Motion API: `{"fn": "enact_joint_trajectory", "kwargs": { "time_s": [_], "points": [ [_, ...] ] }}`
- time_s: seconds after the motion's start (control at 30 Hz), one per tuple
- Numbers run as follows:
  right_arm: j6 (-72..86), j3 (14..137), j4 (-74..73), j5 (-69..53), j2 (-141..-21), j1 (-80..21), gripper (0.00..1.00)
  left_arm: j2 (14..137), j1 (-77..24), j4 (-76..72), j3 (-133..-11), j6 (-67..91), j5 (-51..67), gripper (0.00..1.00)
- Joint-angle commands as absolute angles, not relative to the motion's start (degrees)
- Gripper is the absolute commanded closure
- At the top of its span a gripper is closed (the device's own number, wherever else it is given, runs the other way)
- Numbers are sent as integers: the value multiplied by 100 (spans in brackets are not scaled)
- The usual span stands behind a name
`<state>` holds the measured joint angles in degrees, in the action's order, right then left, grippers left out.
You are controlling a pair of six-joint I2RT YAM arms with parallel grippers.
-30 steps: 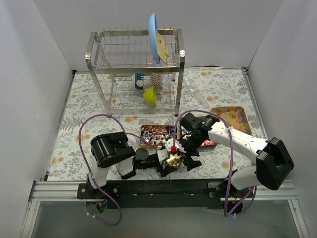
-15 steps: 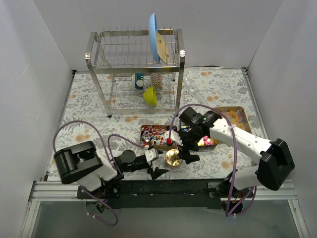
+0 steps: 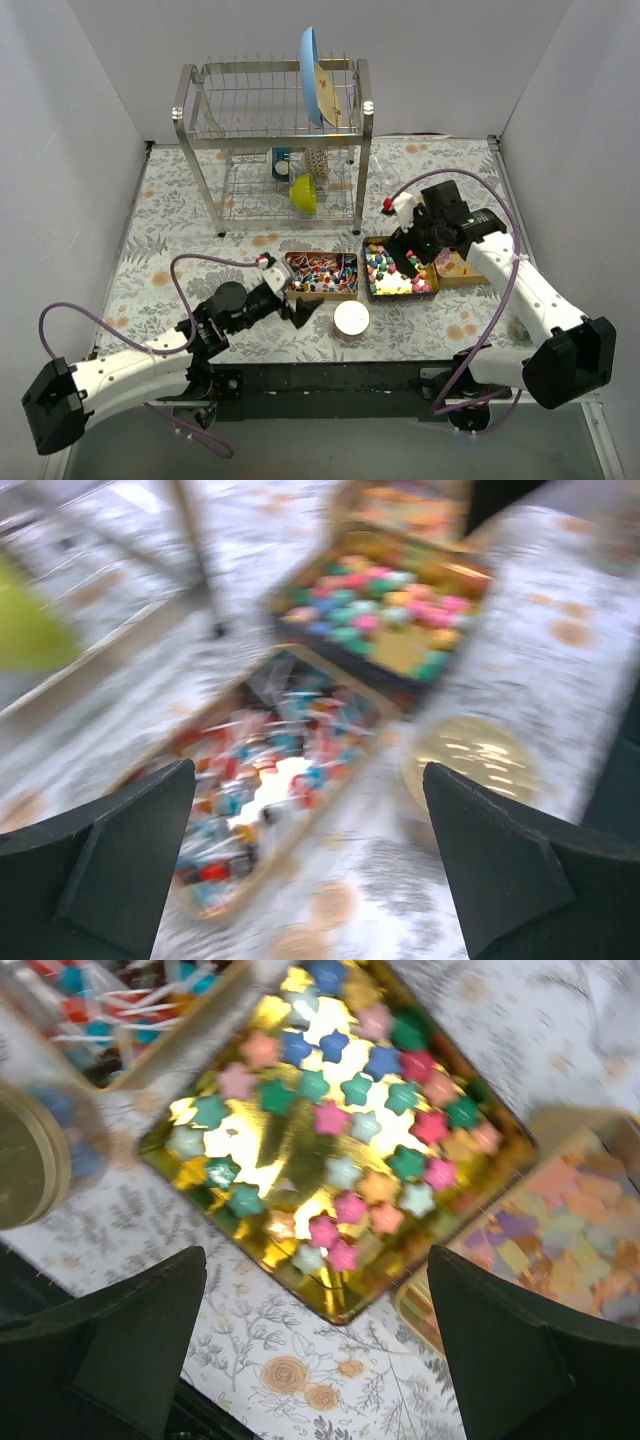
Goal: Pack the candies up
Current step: Reset both arms
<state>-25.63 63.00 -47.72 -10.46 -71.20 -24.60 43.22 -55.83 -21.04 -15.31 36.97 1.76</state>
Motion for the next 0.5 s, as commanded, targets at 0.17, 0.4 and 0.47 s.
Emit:
{"fn": "enact_joint_trajectory", "kwargs": {
  "time_s": [0.17,0.4,0.47],
  "points": [
    [-1169,5475,-3832,966,-6161,-1741,2,4526,-2981,324,-2759,4437,-2195,2],
    [-1143,5476,-3753,1056,-5880,-1538,2,5070,-1302,694,-3489,5756,-1898,2],
    [-1134,5423,-3753,854,-5819,-1512,2,5369,-1012,799,-3629,6028,-1951,2]
  ]
}}
